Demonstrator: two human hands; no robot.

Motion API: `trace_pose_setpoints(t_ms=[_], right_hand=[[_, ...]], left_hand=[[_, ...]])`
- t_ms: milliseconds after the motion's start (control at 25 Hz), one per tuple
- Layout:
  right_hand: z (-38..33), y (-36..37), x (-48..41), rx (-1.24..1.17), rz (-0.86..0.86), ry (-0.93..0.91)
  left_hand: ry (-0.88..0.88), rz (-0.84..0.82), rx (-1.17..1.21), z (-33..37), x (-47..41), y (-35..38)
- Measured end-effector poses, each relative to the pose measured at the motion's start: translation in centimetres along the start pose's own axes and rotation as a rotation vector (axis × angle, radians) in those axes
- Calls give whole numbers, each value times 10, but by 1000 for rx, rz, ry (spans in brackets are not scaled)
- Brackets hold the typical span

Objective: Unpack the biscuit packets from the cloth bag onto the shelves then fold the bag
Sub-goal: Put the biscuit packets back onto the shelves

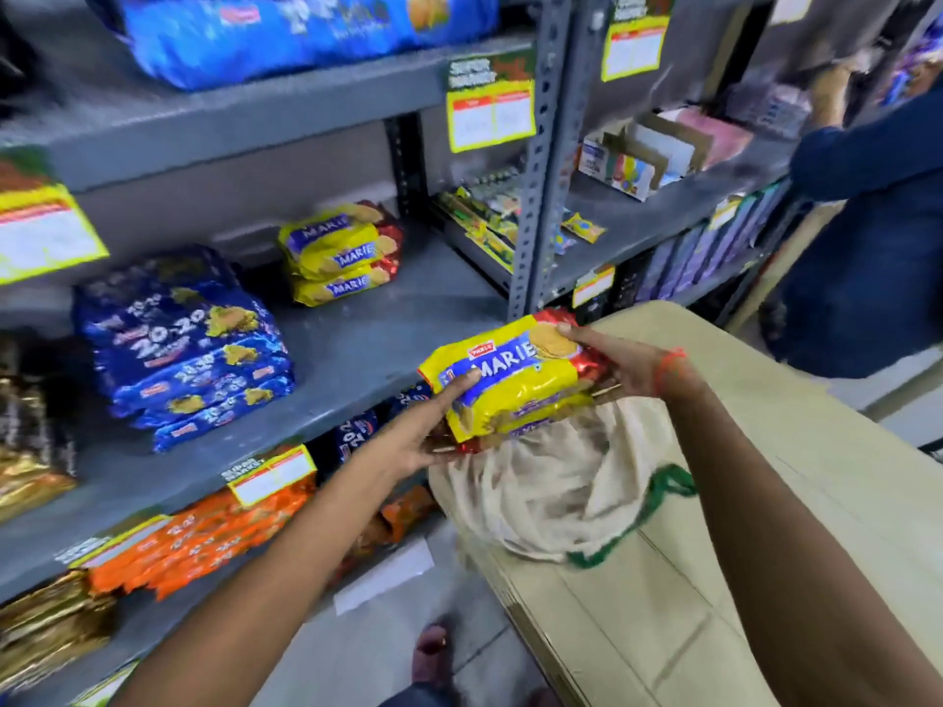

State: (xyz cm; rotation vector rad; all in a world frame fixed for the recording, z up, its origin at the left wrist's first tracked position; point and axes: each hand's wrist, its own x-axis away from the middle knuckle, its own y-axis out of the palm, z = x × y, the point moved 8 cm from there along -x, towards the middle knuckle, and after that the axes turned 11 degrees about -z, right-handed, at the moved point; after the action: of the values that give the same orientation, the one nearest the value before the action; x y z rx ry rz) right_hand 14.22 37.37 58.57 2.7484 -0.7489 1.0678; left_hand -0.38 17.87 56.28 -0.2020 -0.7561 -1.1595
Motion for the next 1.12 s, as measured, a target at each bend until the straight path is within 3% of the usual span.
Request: trace_pose_setpoints(t_ms=[320,680,960,1120], right_hand=[[-105,87,-107,-182,162,-214],[-155,98,-172,84,265,-262],[-153,85,-154,71,390,-293],[-145,94,-154,-24,282,-183]], left_hand=[[102,210,91,67,6,-129],[27,319,64,103,-36,-166],[117,352,98,117,-56,-171],[133,368,140,109,-70,-178]])
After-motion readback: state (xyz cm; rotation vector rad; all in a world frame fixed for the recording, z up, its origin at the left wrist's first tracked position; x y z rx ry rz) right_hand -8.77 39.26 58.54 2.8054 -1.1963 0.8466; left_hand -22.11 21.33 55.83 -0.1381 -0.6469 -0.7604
